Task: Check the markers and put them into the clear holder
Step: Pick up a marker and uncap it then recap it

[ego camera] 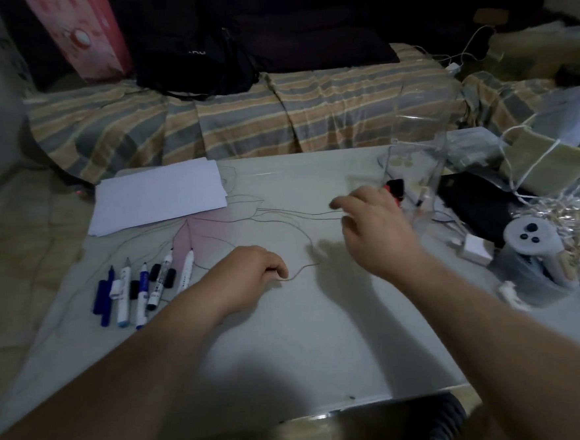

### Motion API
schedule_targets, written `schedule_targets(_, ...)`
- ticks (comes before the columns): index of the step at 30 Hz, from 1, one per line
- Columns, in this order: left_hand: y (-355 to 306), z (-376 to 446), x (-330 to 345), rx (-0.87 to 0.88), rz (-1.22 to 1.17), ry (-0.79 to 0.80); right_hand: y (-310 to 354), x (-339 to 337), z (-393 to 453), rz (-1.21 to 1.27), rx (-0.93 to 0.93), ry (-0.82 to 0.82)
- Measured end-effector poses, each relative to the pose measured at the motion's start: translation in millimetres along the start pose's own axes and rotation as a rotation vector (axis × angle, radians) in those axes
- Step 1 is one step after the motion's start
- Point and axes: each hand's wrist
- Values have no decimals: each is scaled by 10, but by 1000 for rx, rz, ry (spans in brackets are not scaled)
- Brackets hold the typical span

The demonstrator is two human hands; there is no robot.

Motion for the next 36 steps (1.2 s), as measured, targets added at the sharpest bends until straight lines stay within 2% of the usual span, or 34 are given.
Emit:
schedule_targets(5,695,-199,-144,-266,81,-62,606,654,-281,124,-199,331)
schedule_targets(7,902,-283,-183,-353,141,-92,749,775,-345,128,-228,381)
schedule_targets(11,1121,-367,-140,-422,223,-40,867,876,-392,139,-253,384)
schedule_targets(19,983,-338,-14,-333,135,-9,926,955,-343,147,-222,428)
schedule_targets(26,430,-262,207,-119,61,27,853,1064,-359,146,-129,613)
schedule_targets(36,240,-233,397,-43,-50,-87,696,1178,-383,160,-55,548)
Point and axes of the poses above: each hand's wrist, its own z-axis towards the middle knuckle, its own x-axis out of the palm, y = z × x, and after that the axes turned 8 degrees about z, right-handed
